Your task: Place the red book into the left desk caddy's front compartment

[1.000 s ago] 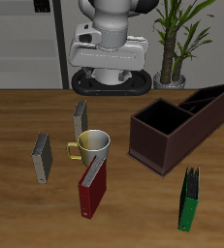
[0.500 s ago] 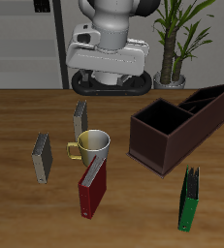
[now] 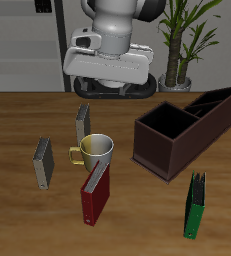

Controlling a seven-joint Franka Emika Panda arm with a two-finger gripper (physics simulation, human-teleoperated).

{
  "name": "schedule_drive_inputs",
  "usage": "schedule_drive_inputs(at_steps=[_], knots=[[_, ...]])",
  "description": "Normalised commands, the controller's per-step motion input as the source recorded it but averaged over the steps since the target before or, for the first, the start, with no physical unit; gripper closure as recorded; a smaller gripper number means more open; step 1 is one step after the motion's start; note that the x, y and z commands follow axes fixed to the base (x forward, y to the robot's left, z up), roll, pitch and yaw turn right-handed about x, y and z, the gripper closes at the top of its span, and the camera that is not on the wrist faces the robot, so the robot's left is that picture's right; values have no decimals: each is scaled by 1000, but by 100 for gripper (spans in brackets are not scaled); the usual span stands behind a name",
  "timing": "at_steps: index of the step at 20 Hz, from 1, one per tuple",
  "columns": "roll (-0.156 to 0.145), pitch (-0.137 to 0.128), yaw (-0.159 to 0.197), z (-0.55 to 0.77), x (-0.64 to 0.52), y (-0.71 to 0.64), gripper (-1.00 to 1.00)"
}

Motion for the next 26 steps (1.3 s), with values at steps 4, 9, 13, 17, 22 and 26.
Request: schedule_drive_inputs(at_steps=[4, 9, 13, 17, 22, 26], knots=[[33, -2, -17, -101, 381, -151, -100], [13, -3, 12, -48, 357, -141, -100], [15, -29, 22, -5, 255, -111, -100], [71, -5, 28, -94, 348, -75, -100], [35, -35, 6, -58, 223, -119, -100], [24, -48, 17, -86, 209, -86, -100]])
